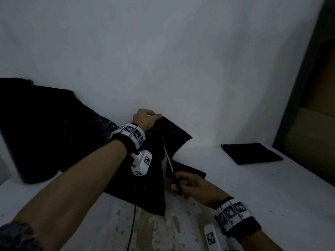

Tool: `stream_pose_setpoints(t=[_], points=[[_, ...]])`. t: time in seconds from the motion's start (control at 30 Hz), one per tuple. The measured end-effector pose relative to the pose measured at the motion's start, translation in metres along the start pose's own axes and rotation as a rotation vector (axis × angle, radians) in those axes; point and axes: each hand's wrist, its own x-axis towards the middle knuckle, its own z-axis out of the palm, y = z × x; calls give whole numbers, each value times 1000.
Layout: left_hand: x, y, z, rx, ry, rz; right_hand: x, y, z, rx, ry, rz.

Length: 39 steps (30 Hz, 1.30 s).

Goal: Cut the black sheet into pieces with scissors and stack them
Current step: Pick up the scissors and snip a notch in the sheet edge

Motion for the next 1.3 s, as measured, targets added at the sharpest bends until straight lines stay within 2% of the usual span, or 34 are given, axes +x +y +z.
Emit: stream_pose_setpoints(t=[0.27, 0.43, 0.83, 1.3], points=[[1, -20, -8, 20, -113, 47, -1, -4, 4, 156, -3, 92], [0, -24, -10, 40, -149, 98, 6, -8, 10, 280, -14, 89], [-13, -6, -19, 57, -260, 210, 21, -13, 8, 233, 9, 44], [-12, -5, -20, 2, -246, 288, 22, -21, 7, 223, 10, 6]])
